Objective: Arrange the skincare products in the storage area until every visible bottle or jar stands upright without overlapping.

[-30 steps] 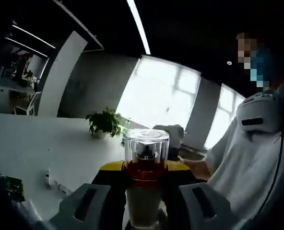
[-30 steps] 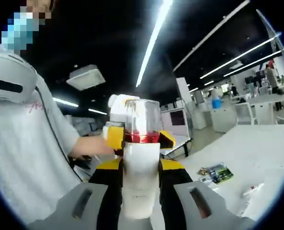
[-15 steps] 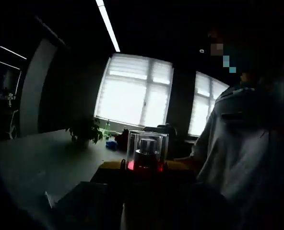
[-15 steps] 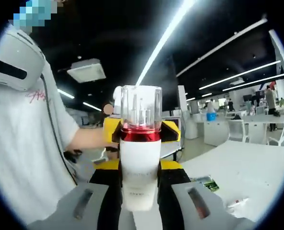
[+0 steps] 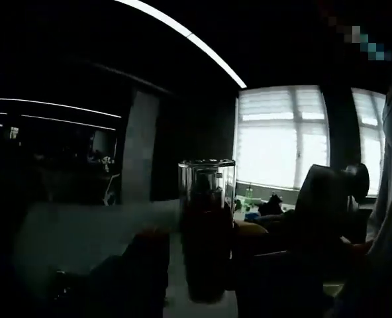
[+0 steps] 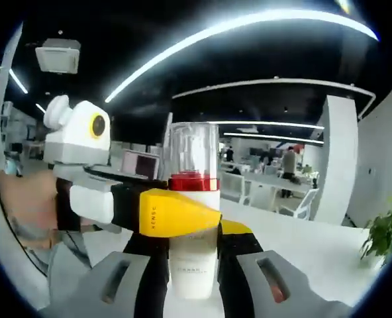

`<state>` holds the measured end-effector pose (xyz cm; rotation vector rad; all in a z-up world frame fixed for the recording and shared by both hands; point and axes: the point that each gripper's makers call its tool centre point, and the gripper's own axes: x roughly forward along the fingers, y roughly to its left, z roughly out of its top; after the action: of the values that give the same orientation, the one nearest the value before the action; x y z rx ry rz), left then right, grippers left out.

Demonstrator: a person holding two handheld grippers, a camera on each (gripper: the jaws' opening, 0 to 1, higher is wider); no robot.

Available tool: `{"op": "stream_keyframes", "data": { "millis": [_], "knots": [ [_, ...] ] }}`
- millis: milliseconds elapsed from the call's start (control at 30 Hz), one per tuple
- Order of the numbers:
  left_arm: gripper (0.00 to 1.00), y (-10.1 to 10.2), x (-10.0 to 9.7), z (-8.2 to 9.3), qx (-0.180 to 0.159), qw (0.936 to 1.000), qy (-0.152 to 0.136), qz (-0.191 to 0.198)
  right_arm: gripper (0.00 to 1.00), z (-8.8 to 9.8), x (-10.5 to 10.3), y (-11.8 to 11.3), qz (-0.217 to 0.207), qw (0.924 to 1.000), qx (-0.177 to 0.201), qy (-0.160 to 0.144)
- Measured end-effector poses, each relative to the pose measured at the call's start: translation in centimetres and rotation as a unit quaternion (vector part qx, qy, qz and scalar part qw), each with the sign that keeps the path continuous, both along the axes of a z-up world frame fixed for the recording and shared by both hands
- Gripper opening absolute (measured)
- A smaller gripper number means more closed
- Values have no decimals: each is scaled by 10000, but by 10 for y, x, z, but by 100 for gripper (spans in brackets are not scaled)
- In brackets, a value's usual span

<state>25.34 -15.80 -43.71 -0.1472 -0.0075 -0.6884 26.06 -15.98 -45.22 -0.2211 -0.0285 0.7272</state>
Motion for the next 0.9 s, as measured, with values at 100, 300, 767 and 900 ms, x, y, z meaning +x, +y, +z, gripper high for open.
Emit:
{"op": "stream_keyframes", "data": {
  "millis": [100,300,767,900],
  "knots": [
    [26,5,4,2,71,9993,-185,307,26,4,-5,4,-102,9995,-190,-244],
    [25,9,4,2,-63,9991,-25,419,27,7,-4,6,-202,9974,-495,-485],
    [24,-23,-36,-11,895,9739,108,-2081,35,-16,-45,15,2752,9596,56,587],
    [24,-34,-40,-17,1080,9637,-24,-2441,33,-24,-52,15,3205,9439,161,786]
  ]
}}
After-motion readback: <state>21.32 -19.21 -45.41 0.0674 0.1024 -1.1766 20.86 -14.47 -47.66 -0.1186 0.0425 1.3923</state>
